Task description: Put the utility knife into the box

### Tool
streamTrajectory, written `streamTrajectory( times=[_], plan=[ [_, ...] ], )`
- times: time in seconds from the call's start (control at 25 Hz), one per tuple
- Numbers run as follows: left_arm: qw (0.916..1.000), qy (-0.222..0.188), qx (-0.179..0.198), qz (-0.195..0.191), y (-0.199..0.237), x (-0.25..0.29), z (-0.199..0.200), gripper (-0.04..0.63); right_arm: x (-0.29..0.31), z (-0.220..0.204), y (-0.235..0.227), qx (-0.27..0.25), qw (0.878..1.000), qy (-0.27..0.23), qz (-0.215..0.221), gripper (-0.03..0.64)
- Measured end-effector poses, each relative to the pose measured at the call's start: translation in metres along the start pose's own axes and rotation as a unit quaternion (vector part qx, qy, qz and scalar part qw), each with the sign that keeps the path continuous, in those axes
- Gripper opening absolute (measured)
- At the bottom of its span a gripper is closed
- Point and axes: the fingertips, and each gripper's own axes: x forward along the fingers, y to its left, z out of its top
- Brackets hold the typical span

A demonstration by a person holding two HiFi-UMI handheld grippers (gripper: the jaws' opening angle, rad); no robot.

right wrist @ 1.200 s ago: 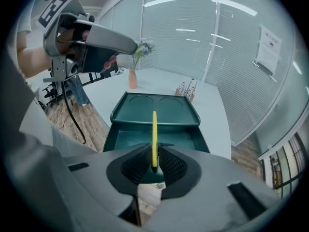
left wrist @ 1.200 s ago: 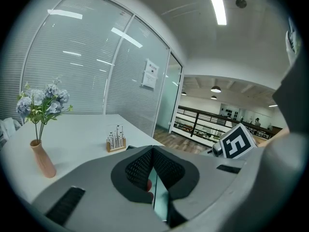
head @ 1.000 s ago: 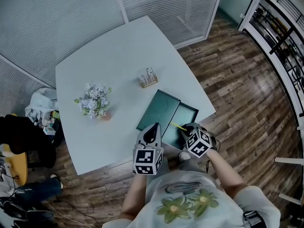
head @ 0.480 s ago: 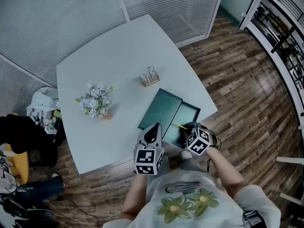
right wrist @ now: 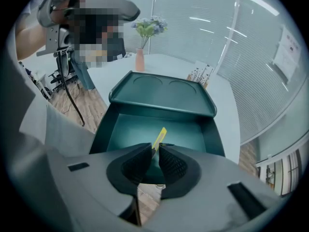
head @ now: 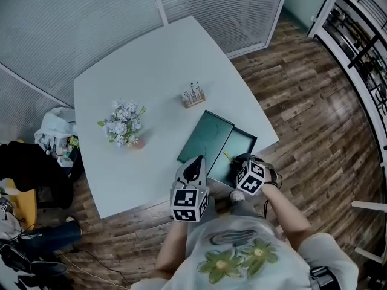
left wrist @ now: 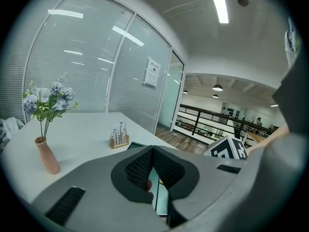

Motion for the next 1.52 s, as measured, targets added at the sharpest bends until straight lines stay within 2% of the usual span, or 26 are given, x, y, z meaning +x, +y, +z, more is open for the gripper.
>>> streamTrajectory(
  times=[0.32, 0.4, 0.48, 0.68, 0.8, 1.04, 1.28, 1.52],
  plan=[
    [1.0, 0.0, -0.002, 0.003, 0.0, 0.002, -0.001, 0.002, -0.005, 0.002, 0.0, 0.013, 1.0, -0.013, 0.004, 0.052],
    [1.0, 0.0, -0.002, 0.004, -0.002, 0.002, 0.001, 0.002, -0.011, 0.003, -0.002, 0.025, 0.999, -0.022, 0.002, 0.051],
    [1.0, 0.0, -0.002, 0.003, -0.004, 0.003, 0.001, 0.002, -0.018, 0.005, -0.005, 0.039, 0.999, -0.035, -0.003, 0.008],
    [1.0, -0.004, -0.002, 0.003, -0.007, 0.005, 0.003, 0.002, -0.038, 0.013, -0.012, 0.08, 0.994, -0.076, -0.014, 0.006],
    [1.0, -0.007, -0.001, 0.001, -0.012, 0.006, 0.006, 0.002, -0.054, 0.019, -0.018, 0.121, 0.986, -0.113, -0.022, 0.006],
    [0.9998, -0.016, 0.0, -0.007, -0.023, 0.008, 0.014, 0.002, -0.098, 0.041, -0.031, 0.187, 0.96, -0.202, -0.043, 0.005],
    [0.9994, -0.027, -0.002, -0.023, -0.038, 0.009, 0.025, 0.002, -0.135, 0.059, -0.032, 0.192, 0.944, -0.262, -0.059, 0.005],
    [0.9987, -0.033, 0.0, -0.039, -0.055, 0.009, 0.032, 0.002, -0.159, 0.067, -0.032, 0.199, 0.93, -0.298, -0.079, 0.003]
  ],
)
